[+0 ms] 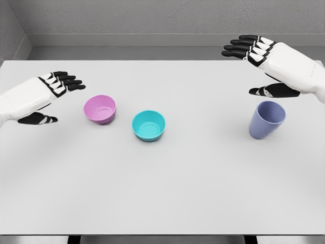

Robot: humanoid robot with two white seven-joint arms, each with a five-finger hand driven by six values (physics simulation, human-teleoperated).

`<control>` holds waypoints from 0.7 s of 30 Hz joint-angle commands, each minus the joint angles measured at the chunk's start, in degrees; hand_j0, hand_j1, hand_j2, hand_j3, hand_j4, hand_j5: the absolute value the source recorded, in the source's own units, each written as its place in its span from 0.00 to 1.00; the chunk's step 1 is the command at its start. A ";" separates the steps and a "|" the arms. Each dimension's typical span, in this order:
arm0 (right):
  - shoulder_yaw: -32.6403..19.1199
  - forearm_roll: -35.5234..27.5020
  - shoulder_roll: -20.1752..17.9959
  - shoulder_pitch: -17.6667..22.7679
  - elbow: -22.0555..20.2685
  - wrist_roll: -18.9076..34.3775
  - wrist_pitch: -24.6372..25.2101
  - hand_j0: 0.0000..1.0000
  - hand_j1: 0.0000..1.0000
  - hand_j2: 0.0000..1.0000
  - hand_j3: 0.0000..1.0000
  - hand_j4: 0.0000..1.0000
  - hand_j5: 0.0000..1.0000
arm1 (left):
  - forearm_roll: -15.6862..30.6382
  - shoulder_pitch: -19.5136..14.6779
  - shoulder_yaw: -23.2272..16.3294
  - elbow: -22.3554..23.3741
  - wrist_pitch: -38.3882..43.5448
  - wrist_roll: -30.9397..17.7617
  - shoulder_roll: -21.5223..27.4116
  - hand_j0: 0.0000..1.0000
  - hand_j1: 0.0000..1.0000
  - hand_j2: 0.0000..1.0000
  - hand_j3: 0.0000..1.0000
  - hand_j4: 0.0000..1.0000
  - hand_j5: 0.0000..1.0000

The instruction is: Stacking bowl and cup with both arms

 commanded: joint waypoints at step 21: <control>-0.01 -0.31 -0.04 0.00 0.35 -0.04 0.10 1.00 1.00 1.00 1.00 1.00 1.00 | -2.34 -25.40 -31.94 12.08 0.04 -0.94 3.31 1.00 1.00 1.00 1.00 1.00 1.00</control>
